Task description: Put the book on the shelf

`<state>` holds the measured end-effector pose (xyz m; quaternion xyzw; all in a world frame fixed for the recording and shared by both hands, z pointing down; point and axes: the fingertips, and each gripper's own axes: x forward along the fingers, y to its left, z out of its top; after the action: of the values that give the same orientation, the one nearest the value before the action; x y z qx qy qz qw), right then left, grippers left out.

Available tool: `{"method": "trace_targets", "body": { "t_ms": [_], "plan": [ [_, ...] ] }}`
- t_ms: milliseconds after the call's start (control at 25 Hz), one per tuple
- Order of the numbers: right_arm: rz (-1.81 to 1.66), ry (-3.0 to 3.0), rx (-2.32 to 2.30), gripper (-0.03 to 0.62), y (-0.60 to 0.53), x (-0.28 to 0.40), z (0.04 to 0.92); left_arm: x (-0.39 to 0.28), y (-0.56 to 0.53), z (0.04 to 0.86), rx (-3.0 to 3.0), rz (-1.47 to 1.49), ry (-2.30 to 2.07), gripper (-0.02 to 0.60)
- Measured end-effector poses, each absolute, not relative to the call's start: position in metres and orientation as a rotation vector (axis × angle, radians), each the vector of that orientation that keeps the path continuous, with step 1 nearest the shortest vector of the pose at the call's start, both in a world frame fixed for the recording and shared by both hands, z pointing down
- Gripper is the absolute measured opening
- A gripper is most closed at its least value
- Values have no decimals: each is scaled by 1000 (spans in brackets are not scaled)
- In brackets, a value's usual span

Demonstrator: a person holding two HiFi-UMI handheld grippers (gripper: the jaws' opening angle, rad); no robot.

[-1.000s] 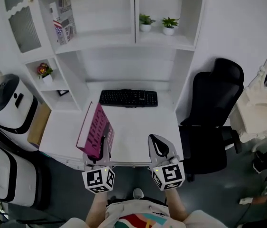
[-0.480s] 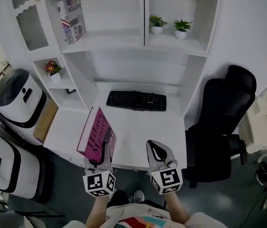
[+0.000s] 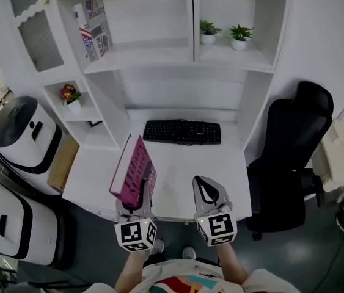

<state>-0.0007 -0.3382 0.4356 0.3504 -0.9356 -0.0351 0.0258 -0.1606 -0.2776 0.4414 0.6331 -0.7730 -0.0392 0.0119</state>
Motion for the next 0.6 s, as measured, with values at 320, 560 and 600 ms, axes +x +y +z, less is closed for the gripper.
{"method": "trace_targets", "body": {
  "t_ms": [320,560,600],
  "plan": [
    [-87,-2866,1243,2,-352,-38,427,-219,-284,433,2017,-109,-2427,150],
    [-143,-2877,1254,2,-348,-72,420,-260,-288,440,1958,-138,-2437,150],
    [-143,-2874,1248,2,-347,-77,421,-264,-288,443,1948,-134,-2432,150]
  ]
}}
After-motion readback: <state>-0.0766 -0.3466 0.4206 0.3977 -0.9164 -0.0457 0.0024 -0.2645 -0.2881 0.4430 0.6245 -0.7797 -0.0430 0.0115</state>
